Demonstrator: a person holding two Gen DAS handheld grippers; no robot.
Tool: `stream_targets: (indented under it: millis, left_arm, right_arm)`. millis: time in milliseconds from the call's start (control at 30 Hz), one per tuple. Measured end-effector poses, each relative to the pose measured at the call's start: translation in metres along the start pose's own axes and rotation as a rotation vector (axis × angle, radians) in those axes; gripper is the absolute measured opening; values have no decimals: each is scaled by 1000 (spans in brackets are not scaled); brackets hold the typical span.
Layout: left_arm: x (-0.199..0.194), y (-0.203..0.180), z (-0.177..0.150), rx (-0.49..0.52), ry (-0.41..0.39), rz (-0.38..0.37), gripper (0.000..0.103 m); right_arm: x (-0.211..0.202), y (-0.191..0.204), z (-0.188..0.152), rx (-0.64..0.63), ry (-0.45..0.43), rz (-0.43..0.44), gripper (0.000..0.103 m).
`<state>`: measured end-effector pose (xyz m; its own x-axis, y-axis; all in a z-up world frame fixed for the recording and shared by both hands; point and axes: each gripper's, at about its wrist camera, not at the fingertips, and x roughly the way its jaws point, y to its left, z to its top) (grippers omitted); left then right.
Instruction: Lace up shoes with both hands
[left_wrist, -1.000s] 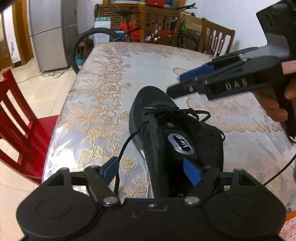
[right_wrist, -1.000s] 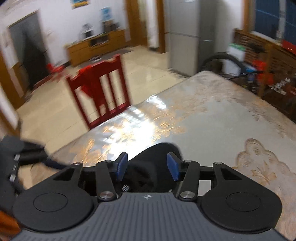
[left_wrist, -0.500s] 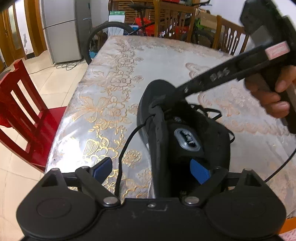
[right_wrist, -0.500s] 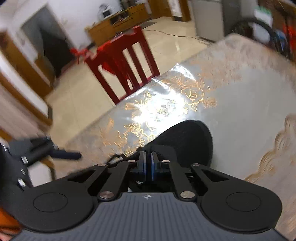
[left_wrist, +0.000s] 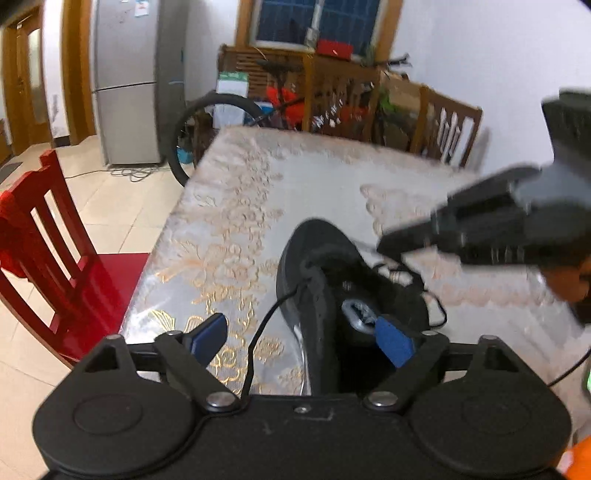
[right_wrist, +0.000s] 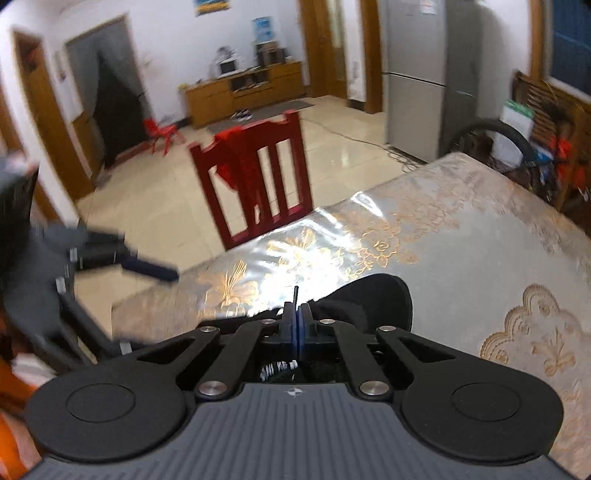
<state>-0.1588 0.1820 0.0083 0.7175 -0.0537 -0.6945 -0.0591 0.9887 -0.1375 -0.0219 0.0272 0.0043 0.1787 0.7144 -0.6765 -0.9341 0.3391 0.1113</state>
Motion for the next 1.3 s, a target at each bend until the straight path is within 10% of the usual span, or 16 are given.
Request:
stream_targets:
  millis: [467, 1033, 1300]
  left_arm:
    - [17, 43, -9, -576, -3, 132, 87]
    - [18, 33, -11, -549, -57, 151, 87]
    - [19, 31, -11, -528, -58, 148, 87]
  right_arm:
    - [32, -22, -3, -204, 39, 209, 2]
    - [49, -22, 79, -513, 456, 428, 29]
    - [43, -48, 76, -380, 447, 416, 31]
